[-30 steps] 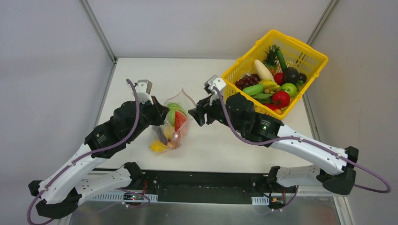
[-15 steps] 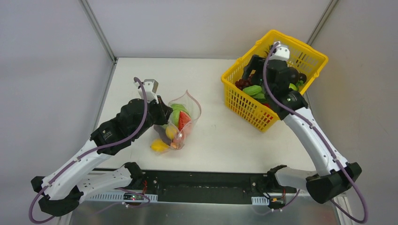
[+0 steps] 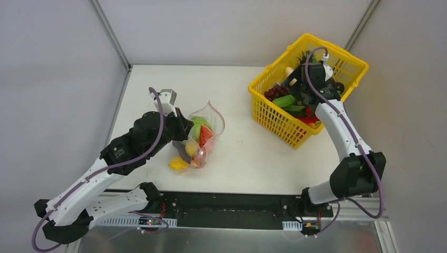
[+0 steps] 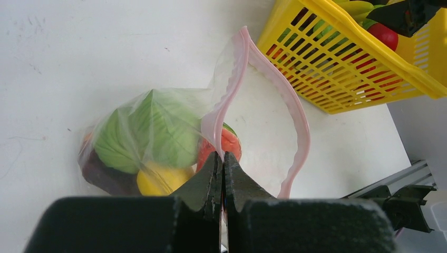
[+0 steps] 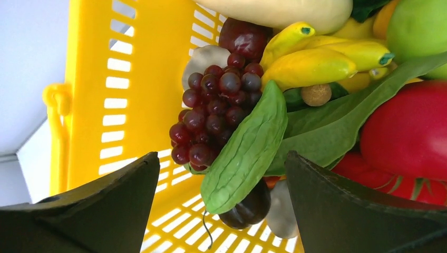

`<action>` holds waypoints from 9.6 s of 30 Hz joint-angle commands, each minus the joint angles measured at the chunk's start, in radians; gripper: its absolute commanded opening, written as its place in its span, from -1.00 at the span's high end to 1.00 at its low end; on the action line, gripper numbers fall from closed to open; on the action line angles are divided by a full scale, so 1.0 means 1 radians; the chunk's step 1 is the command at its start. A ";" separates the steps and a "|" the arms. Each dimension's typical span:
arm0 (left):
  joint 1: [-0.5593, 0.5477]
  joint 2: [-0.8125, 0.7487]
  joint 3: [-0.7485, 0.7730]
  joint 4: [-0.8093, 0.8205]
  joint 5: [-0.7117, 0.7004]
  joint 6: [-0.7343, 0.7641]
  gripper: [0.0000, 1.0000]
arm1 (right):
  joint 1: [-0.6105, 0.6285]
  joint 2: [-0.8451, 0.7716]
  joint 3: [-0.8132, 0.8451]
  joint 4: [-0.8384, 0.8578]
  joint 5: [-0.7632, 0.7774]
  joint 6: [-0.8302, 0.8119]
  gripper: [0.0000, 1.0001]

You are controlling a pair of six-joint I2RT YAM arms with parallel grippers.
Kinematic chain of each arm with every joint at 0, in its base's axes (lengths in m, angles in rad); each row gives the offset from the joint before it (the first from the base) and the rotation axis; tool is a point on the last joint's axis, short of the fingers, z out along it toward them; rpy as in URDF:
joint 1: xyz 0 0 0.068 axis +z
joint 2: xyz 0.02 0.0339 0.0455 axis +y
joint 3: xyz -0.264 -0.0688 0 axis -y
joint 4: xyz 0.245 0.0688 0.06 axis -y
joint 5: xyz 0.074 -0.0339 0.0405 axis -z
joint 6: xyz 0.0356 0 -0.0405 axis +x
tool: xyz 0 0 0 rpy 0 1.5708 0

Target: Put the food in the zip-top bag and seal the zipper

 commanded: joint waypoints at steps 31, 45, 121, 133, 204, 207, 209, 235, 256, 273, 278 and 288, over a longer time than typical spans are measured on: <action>0.008 -0.023 0.012 0.044 -0.042 -0.011 1.00 | -0.029 0.126 -0.004 0.061 -0.051 0.256 0.25; 0.009 -0.024 0.005 0.057 -0.016 -0.020 1.00 | -0.032 -0.040 -0.096 0.148 -0.074 0.179 0.50; 0.011 -0.004 0.002 0.116 -0.020 -0.041 1.00 | 1.214 0.071 -0.258 1.251 0.829 -0.634 0.21; 0.009 -0.050 -0.018 0.103 -0.073 -0.043 1.00 | 1.177 -0.191 -0.302 0.960 0.441 -0.488 -0.32; 0.010 -0.085 -0.025 0.033 -0.051 -0.030 1.00 | -0.048 0.575 0.429 0.008 -0.253 -0.098 -0.62; 0.011 -0.090 -0.030 0.036 -0.056 -0.032 1.00 | -0.047 0.602 0.406 -0.001 -0.250 -0.091 -0.45; 0.010 -0.088 -0.027 0.032 -0.056 -0.030 1.00 | -0.047 0.584 0.365 0.023 -0.258 -0.096 -0.34; 0.010 -0.057 -0.021 0.053 -0.029 -0.032 1.00 | -0.050 0.176 0.085 0.140 -0.471 -0.193 1.00; 0.010 -0.036 -0.004 0.046 -0.025 -0.030 1.00 | -0.051 0.008 0.120 0.024 -0.430 -0.300 0.58; 0.010 -0.058 -0.026 0.052 -0.030 -0.046 1.00 | -0.061 0.461 0.308 0.063 -0.386 -0.172 -0.81; 0.010 -0.077 -0.038 0.042 -0.045 -0.054 1.00 | -0.062 0.495 0.271 0.116 -0.431 -0.131 -0.53; 0.010 -0.079 -0.045 0.043 -0.046 -0.053 1.00 | -0.075 0.336 0.135 0.205 -0.473 -0.106 0.90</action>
